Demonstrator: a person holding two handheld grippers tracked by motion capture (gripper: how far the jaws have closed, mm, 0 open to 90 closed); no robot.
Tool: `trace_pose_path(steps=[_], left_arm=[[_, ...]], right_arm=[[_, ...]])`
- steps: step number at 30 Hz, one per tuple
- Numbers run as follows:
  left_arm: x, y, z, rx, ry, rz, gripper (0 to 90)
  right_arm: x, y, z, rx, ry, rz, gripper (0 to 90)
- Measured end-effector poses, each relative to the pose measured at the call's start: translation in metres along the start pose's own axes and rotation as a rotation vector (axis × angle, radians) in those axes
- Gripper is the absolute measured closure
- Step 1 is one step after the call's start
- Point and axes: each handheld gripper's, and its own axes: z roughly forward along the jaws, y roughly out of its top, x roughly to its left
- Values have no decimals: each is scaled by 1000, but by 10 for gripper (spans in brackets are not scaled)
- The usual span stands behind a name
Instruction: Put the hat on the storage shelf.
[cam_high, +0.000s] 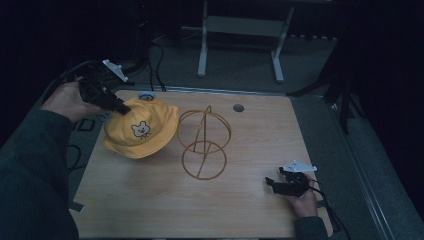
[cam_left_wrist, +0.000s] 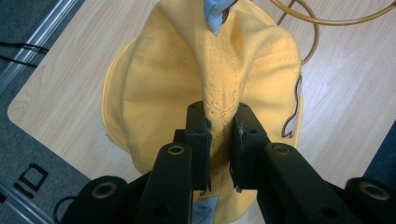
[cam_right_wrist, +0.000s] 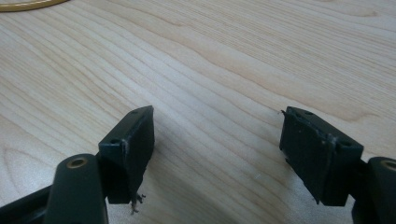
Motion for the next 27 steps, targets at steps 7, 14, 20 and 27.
trace_pose_path(steps=[7,14,20,27], left_arm=[[1,-3,-6,-18,-8,-2,793],[2,-5,-10,-52,-27,-3,793],[3,-8,-11,-76,-45,-11,793],[3,-11,-15,-102,-61,-2,794]], right_arm=[[0,0,0,0,0,0,261],[0,0,0,0,0,0,261],[0,0,0,0,0,0,261],[0,0,0,0,0,0,261]])
